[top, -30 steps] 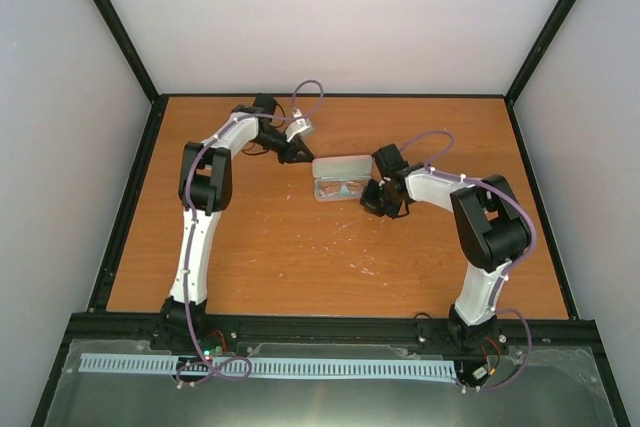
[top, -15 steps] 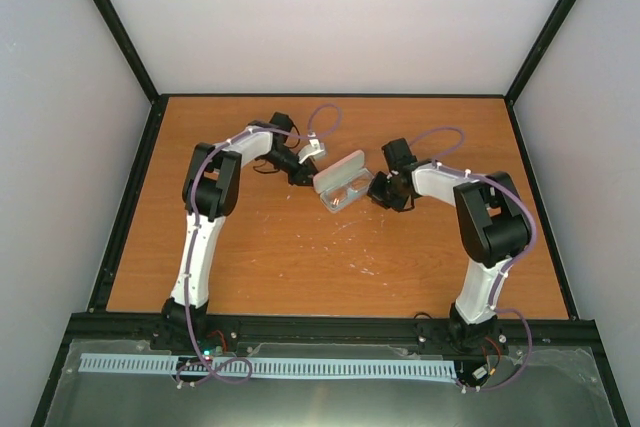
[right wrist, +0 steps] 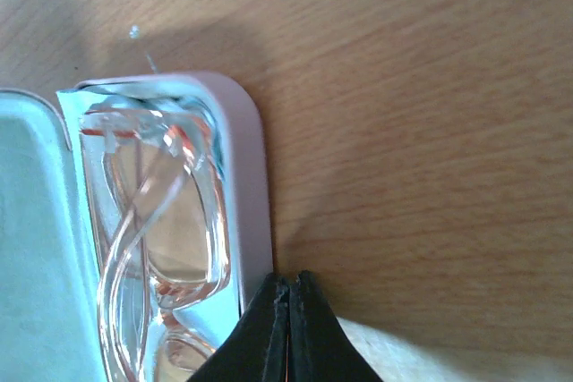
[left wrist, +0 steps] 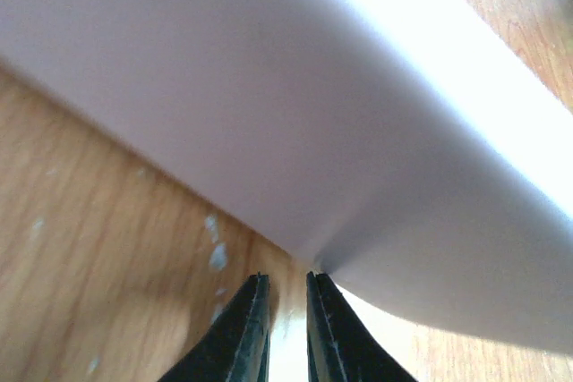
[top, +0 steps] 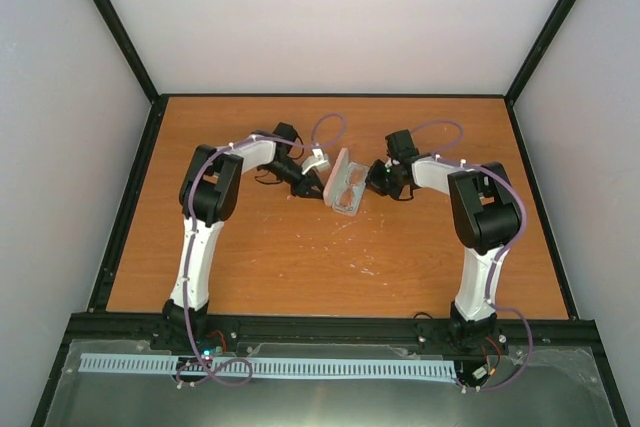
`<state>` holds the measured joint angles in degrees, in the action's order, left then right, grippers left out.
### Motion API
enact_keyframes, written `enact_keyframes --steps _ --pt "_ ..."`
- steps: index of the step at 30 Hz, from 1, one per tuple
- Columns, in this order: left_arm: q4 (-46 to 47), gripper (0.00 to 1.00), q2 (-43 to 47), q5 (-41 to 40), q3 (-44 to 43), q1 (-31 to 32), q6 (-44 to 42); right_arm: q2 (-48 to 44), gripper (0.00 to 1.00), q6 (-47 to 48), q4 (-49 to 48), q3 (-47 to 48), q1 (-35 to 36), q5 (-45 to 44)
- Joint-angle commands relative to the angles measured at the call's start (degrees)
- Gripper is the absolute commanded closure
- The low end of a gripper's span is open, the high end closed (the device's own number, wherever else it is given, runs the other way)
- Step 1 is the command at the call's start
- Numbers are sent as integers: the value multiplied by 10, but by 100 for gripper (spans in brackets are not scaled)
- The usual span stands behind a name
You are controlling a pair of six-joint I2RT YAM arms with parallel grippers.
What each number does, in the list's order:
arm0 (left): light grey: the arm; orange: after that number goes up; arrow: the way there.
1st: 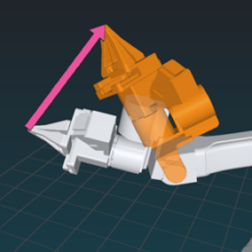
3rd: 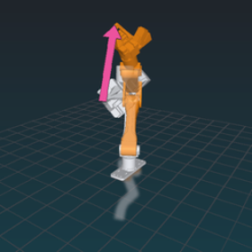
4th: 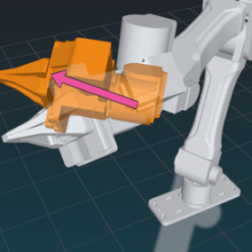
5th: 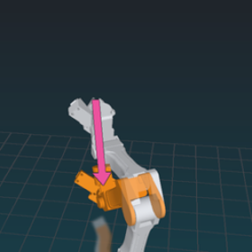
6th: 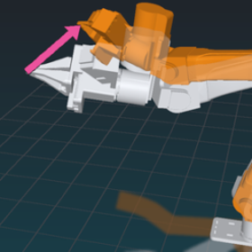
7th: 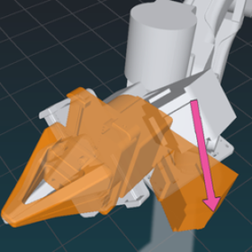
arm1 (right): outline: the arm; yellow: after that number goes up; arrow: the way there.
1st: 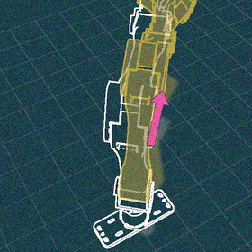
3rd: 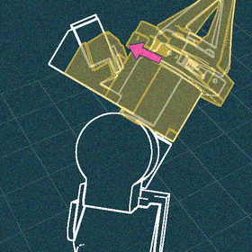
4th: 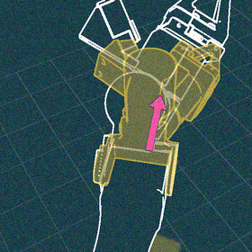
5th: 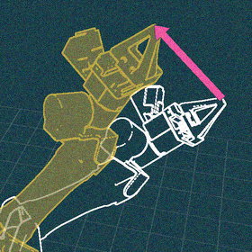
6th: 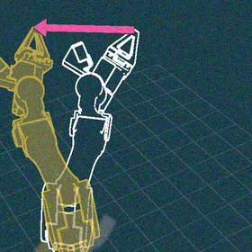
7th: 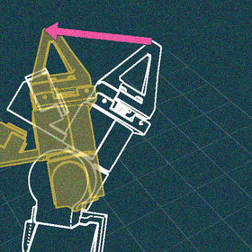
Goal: Organize the sunglasses
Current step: Adjust the sunglasses case at the center of the board.
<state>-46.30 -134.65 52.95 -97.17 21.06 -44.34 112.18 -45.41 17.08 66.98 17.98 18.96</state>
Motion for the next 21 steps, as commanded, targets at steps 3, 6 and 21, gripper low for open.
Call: enact_keyframes --steps 3,6,21 --pt "41 84 27 29 4 32 39 36 97 10 -2 -10 -2 16" --pt "38 84 32 21 0 35 45 38 97 11 -3 -16 -3 17" --pt "17 87 129 -28 49 -23 -14 49 97 0 -35 -31 -3 34"
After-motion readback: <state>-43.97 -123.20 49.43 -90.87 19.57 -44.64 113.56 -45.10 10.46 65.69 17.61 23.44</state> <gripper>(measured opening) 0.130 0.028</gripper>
